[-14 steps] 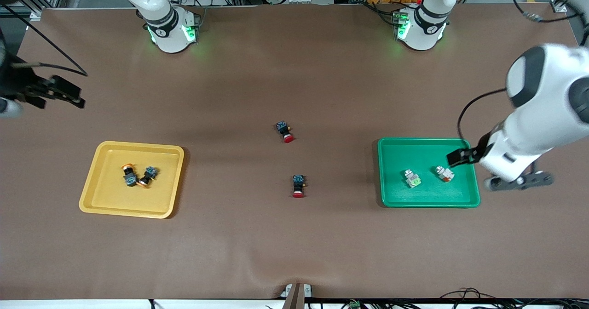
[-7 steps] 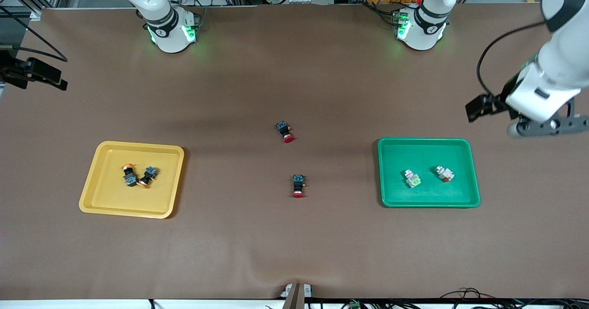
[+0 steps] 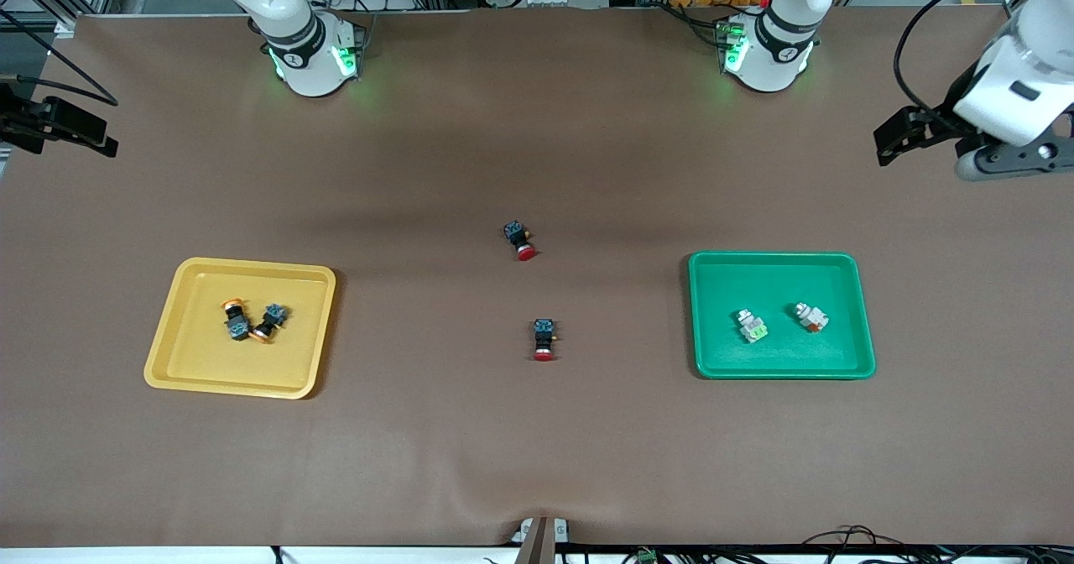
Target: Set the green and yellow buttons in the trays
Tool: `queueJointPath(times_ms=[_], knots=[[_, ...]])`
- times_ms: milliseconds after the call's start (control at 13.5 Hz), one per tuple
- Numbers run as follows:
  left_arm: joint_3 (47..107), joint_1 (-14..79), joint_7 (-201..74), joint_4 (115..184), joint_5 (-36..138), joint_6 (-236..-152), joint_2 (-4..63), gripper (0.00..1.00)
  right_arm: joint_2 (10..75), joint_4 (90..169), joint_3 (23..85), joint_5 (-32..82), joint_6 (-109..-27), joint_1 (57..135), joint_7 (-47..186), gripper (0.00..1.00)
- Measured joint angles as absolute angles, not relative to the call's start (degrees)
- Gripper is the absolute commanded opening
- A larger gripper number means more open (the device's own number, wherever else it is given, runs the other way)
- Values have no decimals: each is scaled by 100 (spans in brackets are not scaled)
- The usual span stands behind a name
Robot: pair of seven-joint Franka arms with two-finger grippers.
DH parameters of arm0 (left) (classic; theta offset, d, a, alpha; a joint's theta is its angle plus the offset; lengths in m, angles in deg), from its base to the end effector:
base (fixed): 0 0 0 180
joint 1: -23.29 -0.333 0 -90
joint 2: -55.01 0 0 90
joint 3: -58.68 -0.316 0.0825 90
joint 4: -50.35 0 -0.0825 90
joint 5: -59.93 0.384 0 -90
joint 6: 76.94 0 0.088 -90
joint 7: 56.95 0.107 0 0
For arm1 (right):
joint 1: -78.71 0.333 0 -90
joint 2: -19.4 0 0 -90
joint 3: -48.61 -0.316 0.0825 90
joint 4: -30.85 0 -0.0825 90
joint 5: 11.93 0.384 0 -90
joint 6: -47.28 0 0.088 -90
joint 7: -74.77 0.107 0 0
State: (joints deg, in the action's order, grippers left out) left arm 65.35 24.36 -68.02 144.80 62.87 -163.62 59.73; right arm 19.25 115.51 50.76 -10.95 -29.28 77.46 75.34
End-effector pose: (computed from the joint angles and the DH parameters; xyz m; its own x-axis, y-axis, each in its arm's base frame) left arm 0.5178 -0.0672 0.6274 0.9973 0.0617 -0.0410 0.0587 -0.9958 -0.0700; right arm 0.5276 -0.0292 0.6499 0.9883 -0.0647 -0.1384 -0.0675 -0.9976 -0.0157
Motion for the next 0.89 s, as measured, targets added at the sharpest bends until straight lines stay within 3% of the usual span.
queueJointPath(times_ms=[887], knots=[[6422,2567,-6719,14513,6229,-16127,6205,100,1959,11551,5062,-1091,-2907,7837,7551,100]])
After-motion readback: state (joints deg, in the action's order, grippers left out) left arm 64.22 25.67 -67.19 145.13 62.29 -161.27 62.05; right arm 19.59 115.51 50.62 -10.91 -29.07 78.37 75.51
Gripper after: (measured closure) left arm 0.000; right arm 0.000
